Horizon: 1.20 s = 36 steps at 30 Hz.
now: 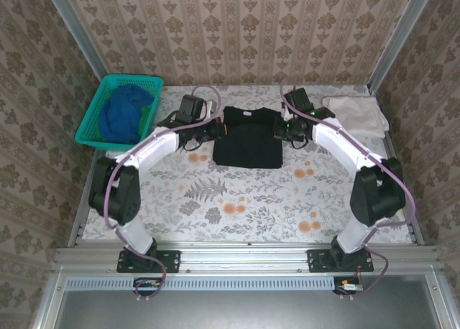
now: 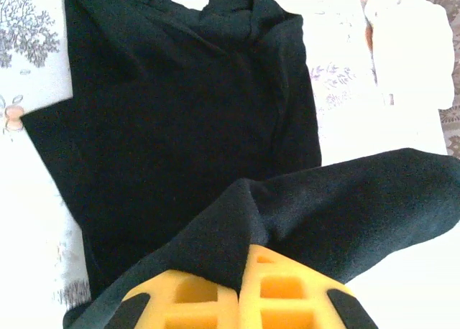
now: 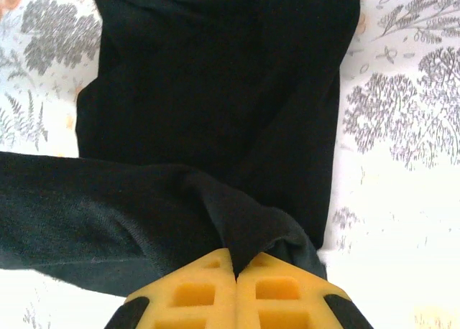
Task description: Fold and stack the t-shirts
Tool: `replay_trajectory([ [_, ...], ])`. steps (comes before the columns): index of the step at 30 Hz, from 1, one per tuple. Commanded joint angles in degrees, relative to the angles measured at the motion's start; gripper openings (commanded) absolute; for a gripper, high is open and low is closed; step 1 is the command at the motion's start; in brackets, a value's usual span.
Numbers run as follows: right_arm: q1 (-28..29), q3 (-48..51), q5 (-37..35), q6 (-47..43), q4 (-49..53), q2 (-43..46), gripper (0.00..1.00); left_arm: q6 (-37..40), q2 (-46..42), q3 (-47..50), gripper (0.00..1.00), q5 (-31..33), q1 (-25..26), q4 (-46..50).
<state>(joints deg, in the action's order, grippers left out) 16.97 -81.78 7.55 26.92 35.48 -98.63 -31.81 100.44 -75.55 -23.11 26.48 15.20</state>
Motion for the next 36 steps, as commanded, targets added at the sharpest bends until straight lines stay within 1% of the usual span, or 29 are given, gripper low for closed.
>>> replay_trajectory([
  [1, -2.19, -5.45, 3.90, -1.65, -0.52, -5.05, 0.00, 1.67, 4.29, -5.57, 0.00, -4.22, -2.69, -0.71],
  [5, -4.51, -11.54, 6.38, -1.70, -0.30, -11.87, 0.00, 1.66, 12.70, -14.67, 0.00, -6.74, -4.99, 1.19],
  [7, -5.33, -14.34, 7.12, -1.81, -0.52, -14.58, 0.00, 1.63, 16.42, -18.91, 0.00, -7.55, -5.36, 2.44],
  [10, -6.39, -18.14, 7.60, -1.95, 0.10, -18.54, 0.00, 1.75, 21.64, -25.21, 0.04, -8.15, -5.90, 4.50],
  [12, -7.23, -20.71, 7.80, -1.84, 0.92, -21.14, 0.00, 2.02, 25.50, -29.94, 0.01, -9.43, -6.09, 6.37],
  [15, -8.09, -23.13, 9.59, -1.47, 0.54, -23.32, 0.00, 1.83, 28.73, -34.77, 0.02, -9.59, -6.09, 7.86],
  [17, -8.40, -24.39, 9.02, -1.61, 0.45, -24.14, 0.00, 1.84, 30.52, -37.68, 0.08, -9.15, -6.17, 8.35],
  [18, -8.81, -25.28, 8.55, -1.31, 0.31, -24.76, 0.00, 1.68, 31.48, -39.27, 0.15, -8.79, -6.18, 8.42],
  [20, -9.74, -26.59, 9.17, -0.42, -0.40, -26.17, 0.00, 1.44, 32.82, -41.68, 0.18, -9.23, -6.34, 8.34],
  [21, -10.22, -27.07, 9.27, 0.24, -1.10, -26.80, 0.00, 1.57, 32.97, -42.18, 0.23, -9.18, -6.42, 7.79],
  [22, -10.54, -27.37, 9.13, 0.61, -1.79, -27.47, 0.00, 1.66, 32.75, -42.31, 0.24, -8.67, -6.44, 7.26],
  [23, -10.95, -28.04, 9.02, 0.98, -2.29, -28.53, 0.01, 2.00, 32.34, -41.97, 0.27, -8.32, -6.54, 6.39],
  [24, -11.31, -29.21, 9.04, 1.20, -2.58, -29.86, 0.05, 2.42, 31.83, -41.72, 0.35, -7.77, -6.68, 5.65],
  [26, -12.06, -32.74, 9.02, 1.75, -1.33, -33.45, 0.06, 3.02, 30.95, -40.82, 0.43, -5.82, -7.18, 5.07],
  [27, -12.43, -34.64, 9.11, 1.95, -0.48, -35.17, 0.08, 3.25, 30.49, -40.22, 0.47, -5.19, -7.60, 5.09],
  [28, -12.72, -36.05, 9.34, 2.07, 0.02, -36.46, 0.16, 3.46, 29.88, -39.42, 0.48, -4.74, -8.07, 4.72],
  [30, -13.23, -38.74, 8.70, 2.22, 1.64, -38.17, 0.27, 4.31, 28.00, -35.84, 0.48, -3.24, -8.80, 3.07],
  [32, -13.37, -40.13, 7.01, 1.54, 2.79, -37.81, 0.40, 6.48, 26.40, -32.52, 0.47, -2.55, -8.69, 2.34],
  [33, -13.28, -40.00, 5.06, 1.23, 3.26, -36.72, 0.44, 7.67, 25.67, -31.01, 0.47, -2.43, -8.30, 2.50],
  [35, -13.19, -38.33, 1.83, 0.41, 3.48, -33.86, 0.46, 9.95, 24.87, -28.38, 0.47, -2.92, -6.78, 2.35],
  [36, -12.83, -36.57, -1.59, 0.38, 4.08, -31.69, 0.49, 11.29, 24.75, -27.18, 0.47, -3.15, -5.76, 2.31],
])
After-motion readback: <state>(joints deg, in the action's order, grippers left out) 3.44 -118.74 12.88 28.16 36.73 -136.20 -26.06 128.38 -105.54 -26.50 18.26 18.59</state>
